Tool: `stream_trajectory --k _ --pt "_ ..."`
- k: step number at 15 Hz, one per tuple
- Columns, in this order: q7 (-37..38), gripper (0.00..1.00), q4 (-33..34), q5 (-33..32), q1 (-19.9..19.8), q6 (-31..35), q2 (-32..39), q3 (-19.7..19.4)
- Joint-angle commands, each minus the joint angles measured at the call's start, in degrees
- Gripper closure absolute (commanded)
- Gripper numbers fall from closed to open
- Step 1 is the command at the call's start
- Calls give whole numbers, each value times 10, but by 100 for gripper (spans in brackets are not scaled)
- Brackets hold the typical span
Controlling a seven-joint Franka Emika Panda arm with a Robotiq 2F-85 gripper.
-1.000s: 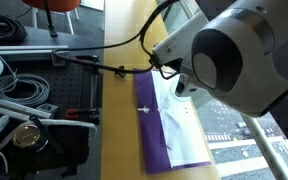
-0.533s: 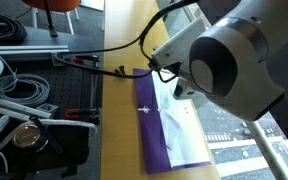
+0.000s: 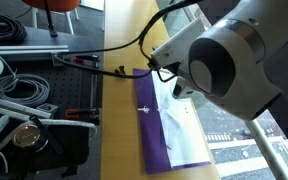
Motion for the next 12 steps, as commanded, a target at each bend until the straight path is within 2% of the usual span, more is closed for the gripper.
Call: stream_trajectory --k 1,7,12 --pt "-2 100 28 11 -15 -39 16 6" --pt "-8 100 82 35 -57 -146 48 -5" --pt "-6 100 102 62 -68 -173 71 -3"
